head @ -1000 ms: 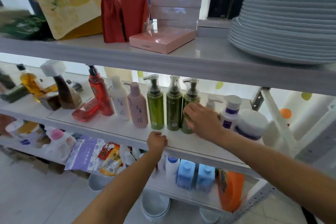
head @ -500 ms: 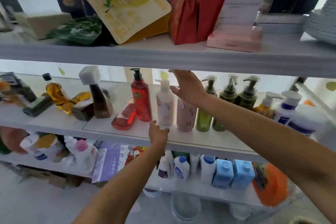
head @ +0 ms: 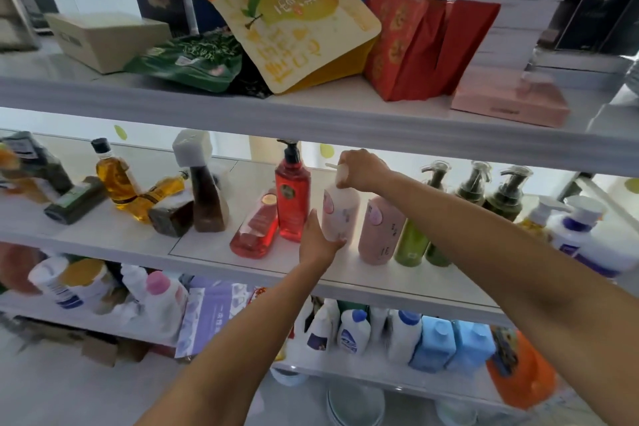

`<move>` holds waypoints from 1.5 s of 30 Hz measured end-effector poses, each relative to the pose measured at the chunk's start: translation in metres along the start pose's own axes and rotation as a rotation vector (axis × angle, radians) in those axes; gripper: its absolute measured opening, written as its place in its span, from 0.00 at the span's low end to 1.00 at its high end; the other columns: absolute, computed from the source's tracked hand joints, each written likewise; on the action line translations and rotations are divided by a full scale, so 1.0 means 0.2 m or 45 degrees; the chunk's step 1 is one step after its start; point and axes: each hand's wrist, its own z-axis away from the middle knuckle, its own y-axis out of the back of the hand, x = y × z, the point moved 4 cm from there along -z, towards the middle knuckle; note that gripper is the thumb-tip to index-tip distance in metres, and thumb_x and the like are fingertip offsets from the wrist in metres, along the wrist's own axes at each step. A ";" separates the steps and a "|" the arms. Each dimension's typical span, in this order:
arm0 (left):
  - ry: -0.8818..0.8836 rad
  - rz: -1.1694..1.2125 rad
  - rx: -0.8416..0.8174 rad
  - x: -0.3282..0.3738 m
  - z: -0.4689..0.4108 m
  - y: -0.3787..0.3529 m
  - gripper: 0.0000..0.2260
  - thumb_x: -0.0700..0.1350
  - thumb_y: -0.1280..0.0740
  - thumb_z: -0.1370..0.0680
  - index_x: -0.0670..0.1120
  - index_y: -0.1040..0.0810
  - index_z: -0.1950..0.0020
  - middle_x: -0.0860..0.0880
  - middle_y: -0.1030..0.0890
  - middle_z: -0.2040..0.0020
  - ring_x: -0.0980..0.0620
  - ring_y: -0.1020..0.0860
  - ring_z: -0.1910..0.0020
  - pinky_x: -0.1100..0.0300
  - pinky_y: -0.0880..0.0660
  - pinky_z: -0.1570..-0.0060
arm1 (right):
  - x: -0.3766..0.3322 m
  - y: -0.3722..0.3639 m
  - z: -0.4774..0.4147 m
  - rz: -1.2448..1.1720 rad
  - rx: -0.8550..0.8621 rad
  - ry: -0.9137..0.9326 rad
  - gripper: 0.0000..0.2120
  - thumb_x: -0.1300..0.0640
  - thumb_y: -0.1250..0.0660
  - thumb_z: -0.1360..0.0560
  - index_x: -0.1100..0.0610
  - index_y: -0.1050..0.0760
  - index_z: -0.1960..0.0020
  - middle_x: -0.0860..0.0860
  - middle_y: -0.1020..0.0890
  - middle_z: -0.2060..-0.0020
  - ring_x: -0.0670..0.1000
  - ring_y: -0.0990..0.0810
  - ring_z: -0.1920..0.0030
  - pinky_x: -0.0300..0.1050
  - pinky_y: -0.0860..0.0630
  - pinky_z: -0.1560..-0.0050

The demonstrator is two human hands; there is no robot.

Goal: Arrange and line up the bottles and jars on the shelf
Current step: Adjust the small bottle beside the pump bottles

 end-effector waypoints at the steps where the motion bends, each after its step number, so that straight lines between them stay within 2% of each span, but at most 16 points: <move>1: -0.011 -0.014 -0.002 0.01 -0.01 0.01 0.44 0.45 0.23 0.32 0.43 0.46 0.23 0.44 0.34 0.26 0.45 0.36 0.27 0.51 0.36 0.29 | 0.00 0.00 -0.01 -0.016 -0.019 -0.004 0.17 0.56 0.30 0.30 0.61 0.24 0.44 0.56 0.19 0.47 0.57 0.21 0.47 0.45 0.28 0.56; 5: -0.026 -0.046 -0.028 0.05 -0.04 0.00 0.43 0.44 0.23 0.33 0.43 0.43 0.24 0.45 0.32 0.28 0.44 0.34 0.28 0.49 0.34 0.30 | 0.02 0.00 -0.03 -0.029 -0.102 0.018 0.18 0.55 0.28 0.31 0.60 0.25 0.44 0.55 0.20 0.46 0.56 0.23 0.47 0.46 0.27 0.51; 8: -0.038 -0.043 -0.006 0.08 -0.05 -0.02 0.34 0.44 0.23 0.34 0.44 0.34 0.31 0.45 0.25 0.36 0.45 0.27 0.36 0.52 0.28 0.38 | 0.02 0.00 -0.02 -0.038 -0.116 0.028 0.19 0.54 0.27 0.31 0.57 0.25 0.43 0.53 0.22 0.44 0.54 0.25 0.48 0.45 0.30 0.53; 11: -0.033 -0.027 0.001 0.08 -0.04 -0.03 0.29 0.43 0.24 0.33 0.43 0.32 0.36 0.45 0.23 0.40 0.45 0.25 0.40 0.55 0.28 0.46 | 0.03 0.00 0.01 -0.029 -0.109 0.062 0.19 0.53 0.26 0.32 0.58 0.24 0.45 0.54 0.21 0.45 0.55 0.24 0.48 0.46 0.28 0.52; 14: -0.031 -0.007 -0.024 0.08 -0.03 -0.03 0.26 0.42 0.24 0.32 0.42 0.32 0.39 0.44 0.23 0.41 0.43 0.24 0.41 0.54 0.27 0.48 | 0.06 0.04 0.05 0.012 -0.187 0.072 0.28 0.47 0.25 0.34 0.53 0.28 0.38 0.50 0.23 0.40 0.54 0.25 0.42 0.48 0.28 0.45; 16: -0.033 0.004 -0.034 0.08 -0.04 -0.03 0.26 0.41 0.24 0.32 0.42 0.33 0.40 0.44 0.23 0.40 0.43 0.24 0.40 0.53 0.26 0.46 | 0.10 0.08 0.09 0.131 -0.328 0.044 0.36 0.45 0.23 0.36 0.50 0.34 0.32 0.47 0.26 0.36 0.53 0.27 0.37 0.49 0.28 0.39; 17: -0.039 -0.001 -0.032 0.08 -0.03 -0.03 0.26 0.41 0.24 0.32 0.42 0.33 0.40 0.44 0.23 0.40 0.43 0.24 0.40 0.52 0.26 0.45 | 0.13 0.10 0.11 0.221 -0.392 0.026 0.38 0.46 0.22 0.36 0.50 0.35 0.32 0.48 0.27 0.35 0.53 0.28 0.37 0.50 0.28 0.38; 18: -0.047 -0.002 -0.027 0.08 -0.03 -0.03 0.25 0.41 0.24 0.31 0.42 0.33 0.40 0.44 0.23 0.40 0.43 0.24 0.40 0.52 0.26 0.45 | 0.16 0.12 0.13 0.318 -0.440 0.009 0.37 0.48 0.22 0.36 0.50 0.34 0.32 0.49 0.28 0.35 0.53 0.28 0.37 0.49 0.28 0.38; 20: -0.052 0.017 -0.018 0.08 -0.02 -0.03 0.24 0.40 0.25 0.31 0.41 0.33 0.40 0.44 0.23 0.40 0.43 0.24 0.40 0.53 0.26 0.45 | 0.20 0.13 0.18 0.492 -0.475 -0.023 0.32 0.52 0.23 0.35 0.50 0.31 0.34 0.49 0.27 0.37 0.52 0.27 0.40 0.46 0.28 0.46; 23: -0.055 0.040 -0.009 0.08 -0.01 -0.04 0.23 0.39 0.26 0.30 0.41 0.33 0.40 0.44 0.23 0.41 0.44 0.24 0.40 0.53 0.26 0.46 | 0.20 0.12 0.22 0.563 -0.408 -0.021 0.25 0.54 0.24 0.34 0.51 0.28 0.39 0.48 0.23 0.44 0.50 0.26 0.49 0.44 0.32 0.55; 29: -0.038 0.085 0.004 0.09 -0.01 -0.05 0.22 0.38 0.26 0.30 0.42 0.33 0.42 0.44 0.23 0.42 0.44 0.25 0.41 0.54 0.27 0.46 | 0.19 0.09 0.19 0.501 -0.195 -0.036 0.17 0.54 0.23 0.35 0.55 0.23 0.48 0.52 0.20 0.47 0.53 0.22 0.50 0.42 0.30 0.55; 39: -0.045 0.100 -0.004 0.10 -0.07 -0.06 0.21 0.38 0.26 0.30 0.42 0.33 0.43 0.45 0.24 0.43 0.47 0.25 0.46 0.58 0.30 0.53 | 0.21 0.08 0.13 0.515 -0.145 -0.081 0.21 0.58 0.25 0.33 0.59 0.24 0.42 0.55 0.21 0.43 0.57 0.21 0.43 0.44 0.30 0.54; 42: -0.053 0.065 -0.014 0.09 -0.07 -0.06 0.23 0.40 0.26 0.31 0.42 0.33 0.41 0.44 0.23 0.42 0.46 0.25 0.44 0.56 0.28 0.50 | 0.20 0.08 0.13 0.555 -0.172 -0.090 0.22 0.57 0.25 0.32 0.58 0.25 0.40 0.55 0.22 0.42 0.56 0.22 0.43 0.44 0.29 0.53; 45: -0.062 -0.015 -0.041 0.09 -0.06 -0.04 0.28 0.42 0.26 0.30 0.42 0.34 0.35 0.43 0.24 0.38 0.43 0.25 0.39 0.52 0.26 0.44 | 0.20 0.06 0.11 0.533 -0.218 -0.109 0.28 0.55 0.25 0.33 0.57 0.29 0.36 0.54 0.23 0.40 0.55 0.23 0.41 0.45 0.27 0.49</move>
